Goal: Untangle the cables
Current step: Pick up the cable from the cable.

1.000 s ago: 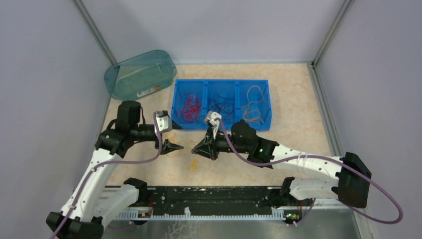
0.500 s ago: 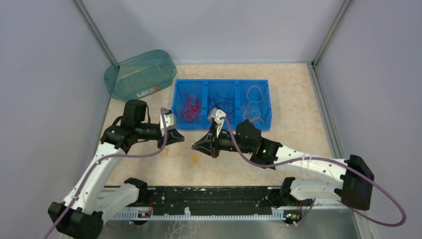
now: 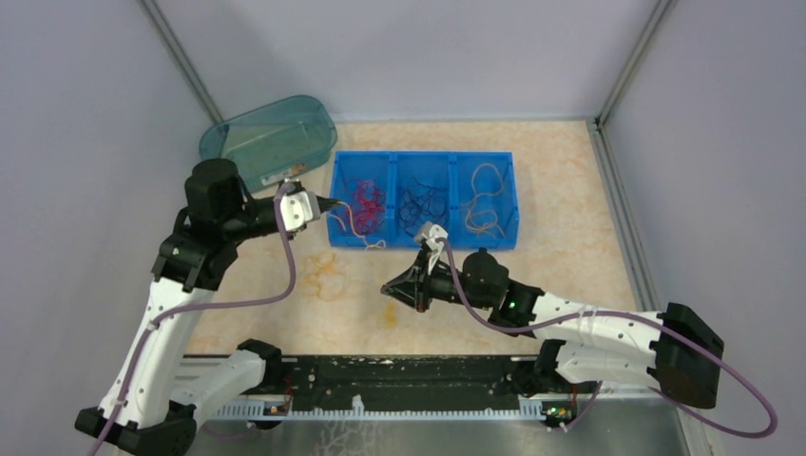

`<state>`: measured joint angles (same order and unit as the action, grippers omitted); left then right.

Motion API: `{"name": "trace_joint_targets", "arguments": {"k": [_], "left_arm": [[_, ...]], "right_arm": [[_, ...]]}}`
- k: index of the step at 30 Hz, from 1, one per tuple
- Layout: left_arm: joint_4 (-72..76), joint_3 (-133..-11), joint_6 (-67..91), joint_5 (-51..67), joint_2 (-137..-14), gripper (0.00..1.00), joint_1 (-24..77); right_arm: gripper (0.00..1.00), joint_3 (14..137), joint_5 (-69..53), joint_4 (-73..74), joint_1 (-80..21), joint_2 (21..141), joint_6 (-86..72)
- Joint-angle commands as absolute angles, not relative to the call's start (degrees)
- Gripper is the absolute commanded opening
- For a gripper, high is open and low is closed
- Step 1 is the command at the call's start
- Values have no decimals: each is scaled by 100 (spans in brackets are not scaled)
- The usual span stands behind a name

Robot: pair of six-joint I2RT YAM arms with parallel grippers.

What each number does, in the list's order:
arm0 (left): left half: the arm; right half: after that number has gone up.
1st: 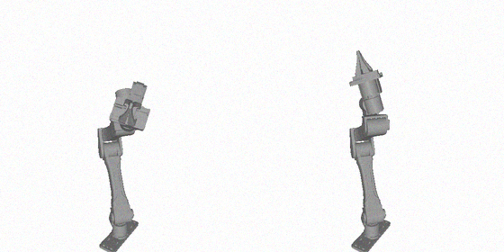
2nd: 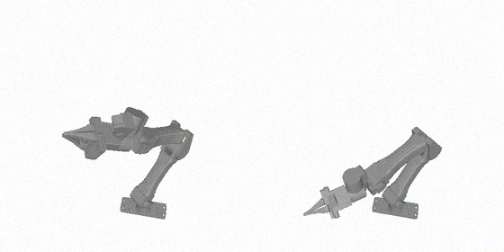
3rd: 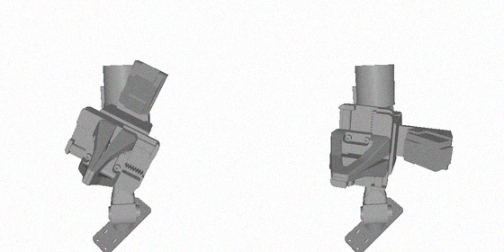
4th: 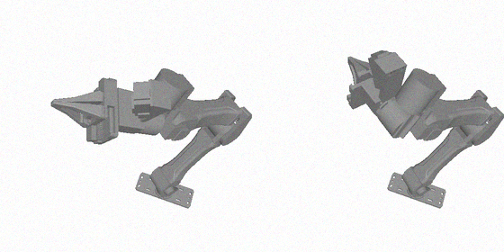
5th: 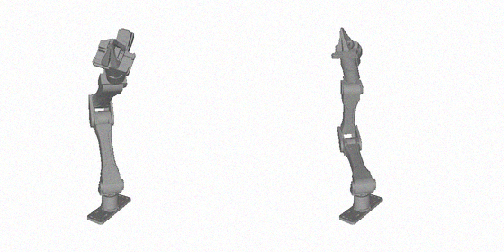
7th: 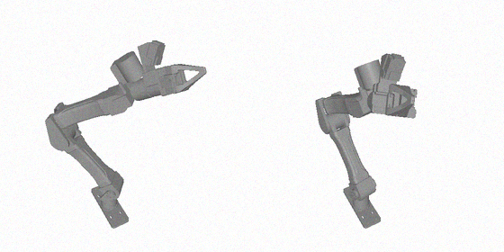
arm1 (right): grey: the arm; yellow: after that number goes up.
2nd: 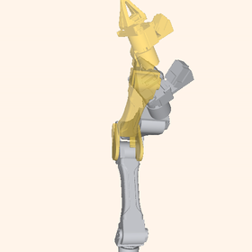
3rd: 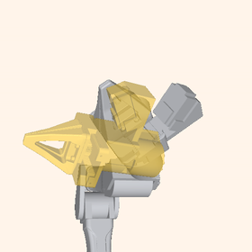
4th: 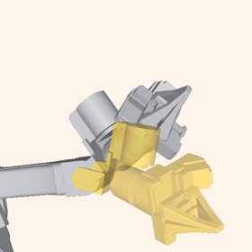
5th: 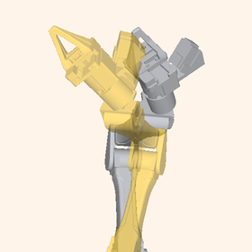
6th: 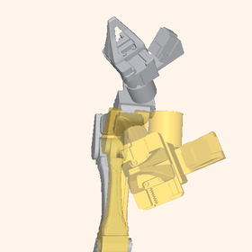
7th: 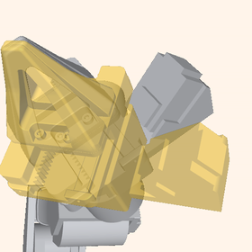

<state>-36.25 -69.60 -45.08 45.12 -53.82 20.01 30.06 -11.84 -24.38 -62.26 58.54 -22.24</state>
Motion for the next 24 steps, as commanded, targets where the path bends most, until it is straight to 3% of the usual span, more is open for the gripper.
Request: {"name": "trace_joint_targets", "arguments": {"k": [1, 6, 11, 18, 24], "left_arm": [[-3098, -7347, -5079, 4329, -5147, 0, 2043], [-2767, -7426, -5251, 4672, -4841, 0, 2048], [-2240, -7418, -5176, 5013, -4610, 0, 2047], [-2199, -7888, -5143, 5173, -4716, 0, 2042], [-2112, -7992, -4988, 5263, -4690, 0, 2046]], "right_arm": [[8, 2997, -1077, -3044, -6287, 5701, -2398], [28, 3053, -1045, -3088, -6293, 5792, -2416], [36, 3193, -1022, -3121, -6292, 5926, -2398], [61, 3370, -530, -3298, -6291, 5676, -1919], [77, 3904, -1225, -3980, -6293, 6144, -1516]]}}
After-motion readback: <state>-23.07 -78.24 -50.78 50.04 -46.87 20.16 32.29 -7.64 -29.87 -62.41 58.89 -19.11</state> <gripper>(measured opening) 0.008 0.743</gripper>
